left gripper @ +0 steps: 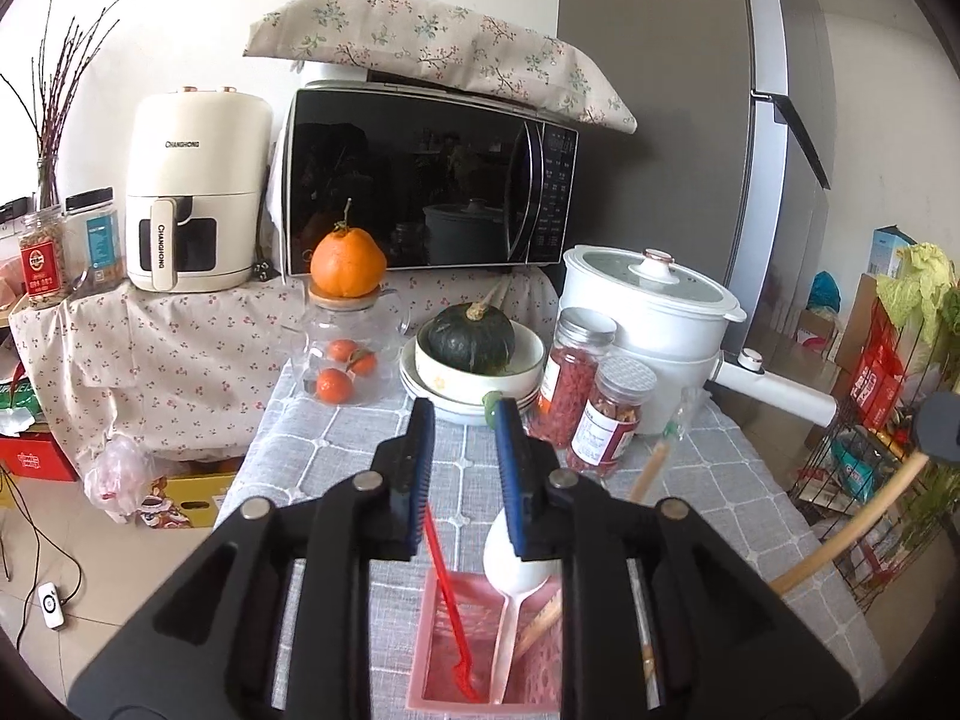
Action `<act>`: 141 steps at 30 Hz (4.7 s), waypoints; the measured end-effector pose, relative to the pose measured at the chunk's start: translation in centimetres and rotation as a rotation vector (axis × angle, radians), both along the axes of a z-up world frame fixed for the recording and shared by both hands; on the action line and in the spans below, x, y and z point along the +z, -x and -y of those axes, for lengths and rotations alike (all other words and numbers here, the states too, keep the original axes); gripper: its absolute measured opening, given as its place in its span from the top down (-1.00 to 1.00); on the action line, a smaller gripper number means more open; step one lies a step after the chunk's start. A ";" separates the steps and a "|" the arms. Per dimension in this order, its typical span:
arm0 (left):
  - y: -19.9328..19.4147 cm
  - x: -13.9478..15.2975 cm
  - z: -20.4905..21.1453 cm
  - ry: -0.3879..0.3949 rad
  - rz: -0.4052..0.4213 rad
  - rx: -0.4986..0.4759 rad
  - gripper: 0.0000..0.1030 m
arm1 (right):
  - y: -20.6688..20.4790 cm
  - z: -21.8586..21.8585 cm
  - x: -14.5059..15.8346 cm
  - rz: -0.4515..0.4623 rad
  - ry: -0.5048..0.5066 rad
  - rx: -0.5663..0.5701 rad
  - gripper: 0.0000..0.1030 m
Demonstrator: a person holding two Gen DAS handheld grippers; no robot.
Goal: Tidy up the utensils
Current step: 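Lower the red spoon into the pink basket with the left tool and release, then insert the wooden chopstick into the pink basket with the right tool and release, then move the left tool toward the black chopsticks on the table, then grasp a wooden chopstick with the left tool while the right tool grasps another wooden chopstick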
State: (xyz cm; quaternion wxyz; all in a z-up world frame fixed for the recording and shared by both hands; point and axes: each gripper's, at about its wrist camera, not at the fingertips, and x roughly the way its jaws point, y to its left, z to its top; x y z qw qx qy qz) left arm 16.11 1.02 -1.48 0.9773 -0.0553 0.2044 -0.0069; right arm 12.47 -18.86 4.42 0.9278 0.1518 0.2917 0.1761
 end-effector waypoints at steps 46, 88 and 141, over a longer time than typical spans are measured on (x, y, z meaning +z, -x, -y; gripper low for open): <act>6.9 -2.9 0.7 -0.065 -0.524 -0.182 -0.75 | -1.0 5.0 -4.5 -0.196 0.095 -0.177 -0.79; 0.9 -12.2 15.2 -0.121 -0.836 -0.481 0.82 | -1.5 15.3 -14.4 -0.639 0.215 -0.298 -0.80; 5.5 -5.8 5.5 -0.059 -0.685 -0.450 0.86 | -7.8 6.1 -19.7 -0.724 0.196 -0.160 0.70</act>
